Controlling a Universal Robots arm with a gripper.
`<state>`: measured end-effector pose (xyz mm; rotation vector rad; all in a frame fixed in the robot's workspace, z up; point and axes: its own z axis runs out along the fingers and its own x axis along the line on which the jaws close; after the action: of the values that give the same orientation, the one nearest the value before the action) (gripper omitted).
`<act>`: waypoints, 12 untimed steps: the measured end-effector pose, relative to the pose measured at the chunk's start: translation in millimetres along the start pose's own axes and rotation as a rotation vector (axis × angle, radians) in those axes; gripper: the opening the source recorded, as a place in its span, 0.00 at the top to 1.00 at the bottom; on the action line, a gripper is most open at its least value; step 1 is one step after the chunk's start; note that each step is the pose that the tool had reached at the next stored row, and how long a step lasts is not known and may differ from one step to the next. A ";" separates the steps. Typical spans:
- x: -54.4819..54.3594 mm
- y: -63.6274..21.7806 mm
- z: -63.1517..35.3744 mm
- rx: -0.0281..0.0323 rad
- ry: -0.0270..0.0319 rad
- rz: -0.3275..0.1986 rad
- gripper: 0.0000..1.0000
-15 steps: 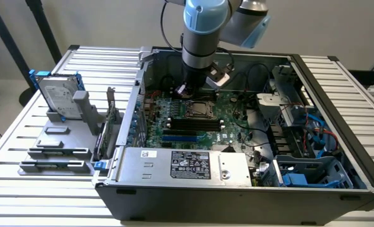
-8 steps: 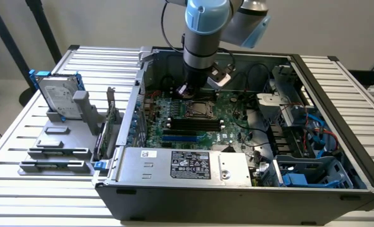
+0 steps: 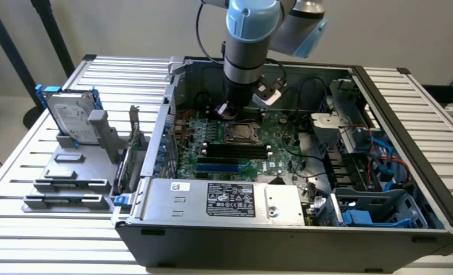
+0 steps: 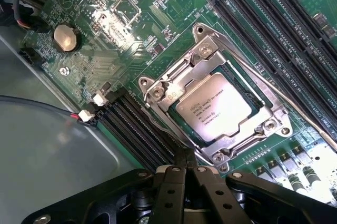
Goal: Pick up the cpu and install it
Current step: 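Install the first cpu locking lever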
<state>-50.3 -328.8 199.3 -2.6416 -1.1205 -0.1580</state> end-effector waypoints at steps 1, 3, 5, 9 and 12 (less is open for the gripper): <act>0.3 0.4 0.1 0.0000 0.0000 0.000 0.89; 0.9 1.2 0.2 0.0000 -0.0001 0.000 0.89; 1.5 1.9 0.4 -0.0002 -0.0002 0.000 0.89; 2.6 3.3 0.7 -0.0004 -0.0006 0.000 0.89; 3.4 4.2 0.9 -0.0009 -0.0009 0.000 0.89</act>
<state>-44.9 -329.0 198.2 -2.6426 -1.1213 -0.1573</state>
